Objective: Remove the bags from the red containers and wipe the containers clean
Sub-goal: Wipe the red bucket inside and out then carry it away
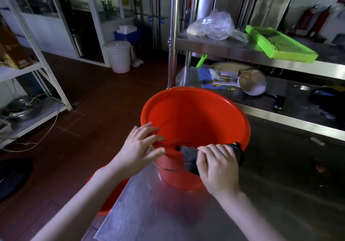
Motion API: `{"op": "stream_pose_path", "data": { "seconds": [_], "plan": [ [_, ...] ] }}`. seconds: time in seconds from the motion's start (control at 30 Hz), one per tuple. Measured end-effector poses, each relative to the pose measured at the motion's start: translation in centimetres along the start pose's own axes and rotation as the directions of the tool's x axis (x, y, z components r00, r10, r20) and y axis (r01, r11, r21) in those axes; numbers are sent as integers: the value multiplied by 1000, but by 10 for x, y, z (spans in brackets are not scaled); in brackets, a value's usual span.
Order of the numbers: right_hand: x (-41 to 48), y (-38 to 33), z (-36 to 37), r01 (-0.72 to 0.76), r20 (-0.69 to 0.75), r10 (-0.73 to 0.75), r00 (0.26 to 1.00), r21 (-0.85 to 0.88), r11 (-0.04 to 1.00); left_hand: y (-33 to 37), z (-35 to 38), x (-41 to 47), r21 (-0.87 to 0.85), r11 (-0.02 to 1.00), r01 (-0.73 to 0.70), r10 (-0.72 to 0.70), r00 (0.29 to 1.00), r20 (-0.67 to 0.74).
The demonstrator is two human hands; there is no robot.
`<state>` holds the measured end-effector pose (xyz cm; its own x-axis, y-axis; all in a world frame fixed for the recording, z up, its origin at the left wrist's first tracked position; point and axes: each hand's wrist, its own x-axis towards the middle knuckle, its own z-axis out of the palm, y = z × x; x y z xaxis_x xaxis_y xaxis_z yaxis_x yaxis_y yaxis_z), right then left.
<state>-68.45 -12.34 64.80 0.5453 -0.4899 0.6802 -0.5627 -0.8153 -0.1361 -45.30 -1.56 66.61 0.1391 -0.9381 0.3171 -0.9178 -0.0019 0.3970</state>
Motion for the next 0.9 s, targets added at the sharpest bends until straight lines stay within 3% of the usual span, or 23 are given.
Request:
{"op": "stream_pose_path", "data": {
  "seconds": [0.07, 0.17, 0.3, 0.5, 0.6, 0.7, 0.8, 0.9],
  "plan": [
    [5, 31, -5, 55, 2, -55, 998, 39, 998, -11, -7, -1, 7, 997, 70, -71, 997, 17],
    [18, 84, -16, 90, 62, -98, 993, 115, 989, -20, -3, -9, 94, 995, -19, 18, 1000, 17],
    [29, 112, -21, -23, 140, 4, 990, 137, 990, 6, 18, 0, 106, 991, -78, 82, 996, -32],
    [9, 35, -14, -158, 35, 163, 986, -116, 981, 19, 28, -2, 196, 979, -46, 66, 993, -94],
    [2, -28, 1, -204, 33, 209, 977, -113, 972, 34, 38, -8, 184, 982, -35, 55, 993, -109],
    [3, -37, 2, -154, 17, 156, 988, -71, 985, 28, 36, -11, 85, 996, -30, 40, 992, -119],
    [-2, -12, -10, -47, 62, 49, 997, -33, 998, 13, 22, 2, -62, 993, 99, -104, 991, -87],
    [-17, -7, -20, 28, 90, -29, 996, 13, 1000, -1, 10, 26, -161, 918, 363, -375, 925, -54]
  ]
}}
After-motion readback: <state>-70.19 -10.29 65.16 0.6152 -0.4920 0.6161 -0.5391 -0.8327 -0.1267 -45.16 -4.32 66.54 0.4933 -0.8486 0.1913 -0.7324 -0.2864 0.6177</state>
